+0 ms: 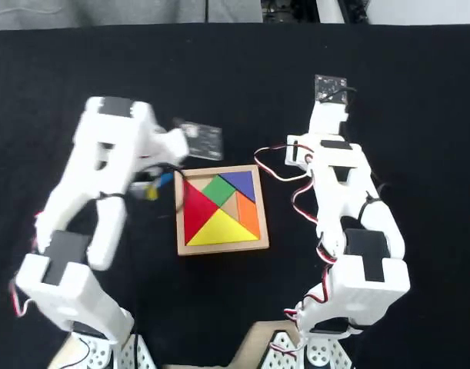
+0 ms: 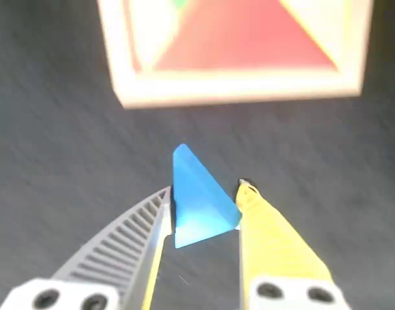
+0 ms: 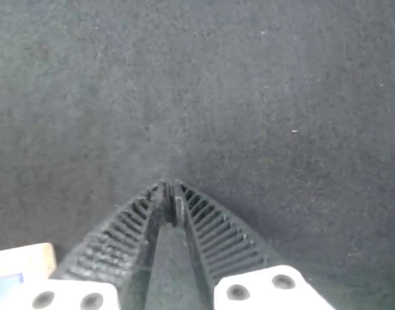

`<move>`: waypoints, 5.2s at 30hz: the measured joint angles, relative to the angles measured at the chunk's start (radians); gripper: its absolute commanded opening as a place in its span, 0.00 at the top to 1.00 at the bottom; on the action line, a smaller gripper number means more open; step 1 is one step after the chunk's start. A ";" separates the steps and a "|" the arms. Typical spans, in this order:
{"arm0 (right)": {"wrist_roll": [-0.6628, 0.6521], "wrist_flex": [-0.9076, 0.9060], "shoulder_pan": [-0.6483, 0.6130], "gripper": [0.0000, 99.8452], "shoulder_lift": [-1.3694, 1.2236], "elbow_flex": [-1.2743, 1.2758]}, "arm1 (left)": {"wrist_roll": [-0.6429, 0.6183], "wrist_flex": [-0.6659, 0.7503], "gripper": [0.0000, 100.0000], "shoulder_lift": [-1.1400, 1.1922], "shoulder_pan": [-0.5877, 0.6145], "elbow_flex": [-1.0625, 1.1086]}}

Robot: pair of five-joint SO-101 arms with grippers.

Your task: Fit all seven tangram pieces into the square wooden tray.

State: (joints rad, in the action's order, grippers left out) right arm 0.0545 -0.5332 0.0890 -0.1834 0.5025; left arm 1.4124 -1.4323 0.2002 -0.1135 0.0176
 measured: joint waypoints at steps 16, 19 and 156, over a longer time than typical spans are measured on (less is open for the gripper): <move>0.000 0.000 0.081 0.99 0.000 -0.028 | -0.106 0.169 0.85 0.235 -0.192 -0.146; 0.000 0.000 0.083 0.99 0.000 -0.028 | -0.107 0.107 0.85 0.301 -0.192 -0.242; 0.000 -0.003 0.080 0.99 0.000 -0.028 | -1.257 -0.316 0.97 -0.592 0.508 -0.689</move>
State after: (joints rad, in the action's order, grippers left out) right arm 0.0545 -0.5363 0.1688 -0.1834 0.4749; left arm 0.1557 -1.7484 -0.3920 0.3943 -0.6713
